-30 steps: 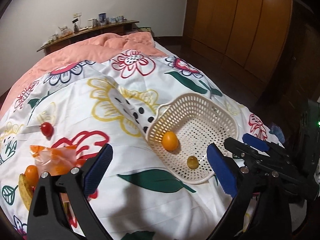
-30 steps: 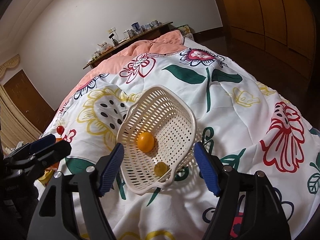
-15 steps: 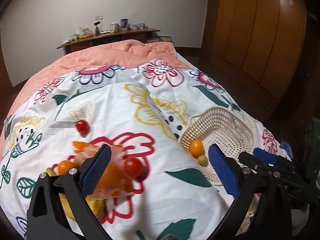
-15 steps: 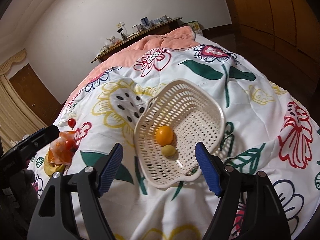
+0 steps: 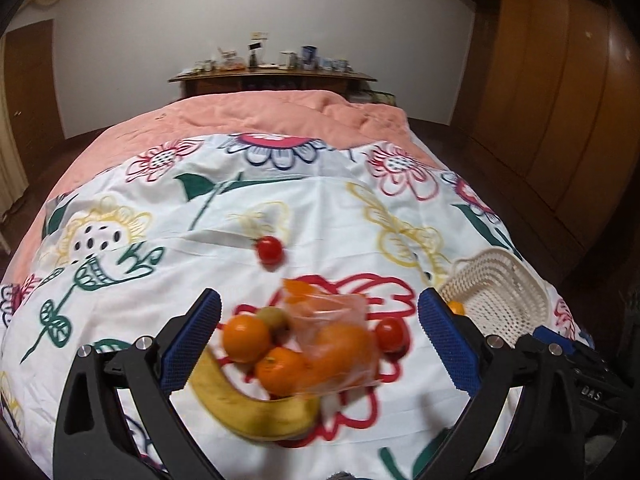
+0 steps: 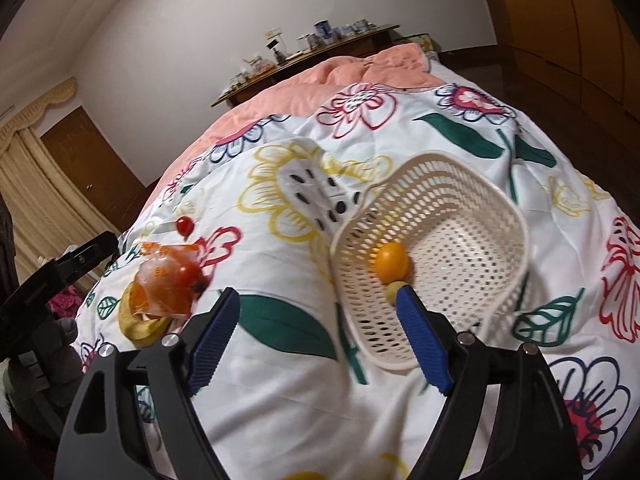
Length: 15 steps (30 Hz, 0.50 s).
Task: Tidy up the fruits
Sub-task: 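Move the right gripper to the clear bag of oranges while the left gripper returns to the fruit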
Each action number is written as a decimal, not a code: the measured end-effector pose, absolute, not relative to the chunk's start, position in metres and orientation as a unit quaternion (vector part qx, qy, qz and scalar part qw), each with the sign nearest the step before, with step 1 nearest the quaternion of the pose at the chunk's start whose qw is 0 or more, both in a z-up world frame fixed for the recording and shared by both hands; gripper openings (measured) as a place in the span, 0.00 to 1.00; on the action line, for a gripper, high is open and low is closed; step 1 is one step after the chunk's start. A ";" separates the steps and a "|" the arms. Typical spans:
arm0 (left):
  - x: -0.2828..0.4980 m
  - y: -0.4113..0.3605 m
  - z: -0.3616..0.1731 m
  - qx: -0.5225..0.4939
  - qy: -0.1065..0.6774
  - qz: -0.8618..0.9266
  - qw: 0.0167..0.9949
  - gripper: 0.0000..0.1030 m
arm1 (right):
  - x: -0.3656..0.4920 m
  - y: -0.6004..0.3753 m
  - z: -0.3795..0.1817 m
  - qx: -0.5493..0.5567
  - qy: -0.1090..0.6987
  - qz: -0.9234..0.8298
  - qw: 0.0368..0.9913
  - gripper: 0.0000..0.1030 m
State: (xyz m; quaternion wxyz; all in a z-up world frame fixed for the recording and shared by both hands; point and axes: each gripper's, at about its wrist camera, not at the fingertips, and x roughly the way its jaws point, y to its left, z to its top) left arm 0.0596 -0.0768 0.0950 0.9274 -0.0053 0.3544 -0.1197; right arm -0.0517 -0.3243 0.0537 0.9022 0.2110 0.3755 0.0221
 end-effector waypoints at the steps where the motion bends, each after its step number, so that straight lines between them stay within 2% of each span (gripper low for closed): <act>1: 0.060 -0.070 0.096 -0.011 0.353 -0.114 0.929 0.97 | -0.050 -0.320 0.055 0.211 0.377 0.028 0.902 0.77; 15: 0.063 -0.014 0.095 -0.055 0.348 -0.079 0.933 0.97 | -0.018 -0.257 0.061 0.248 0.419 0.144 0.862 0.77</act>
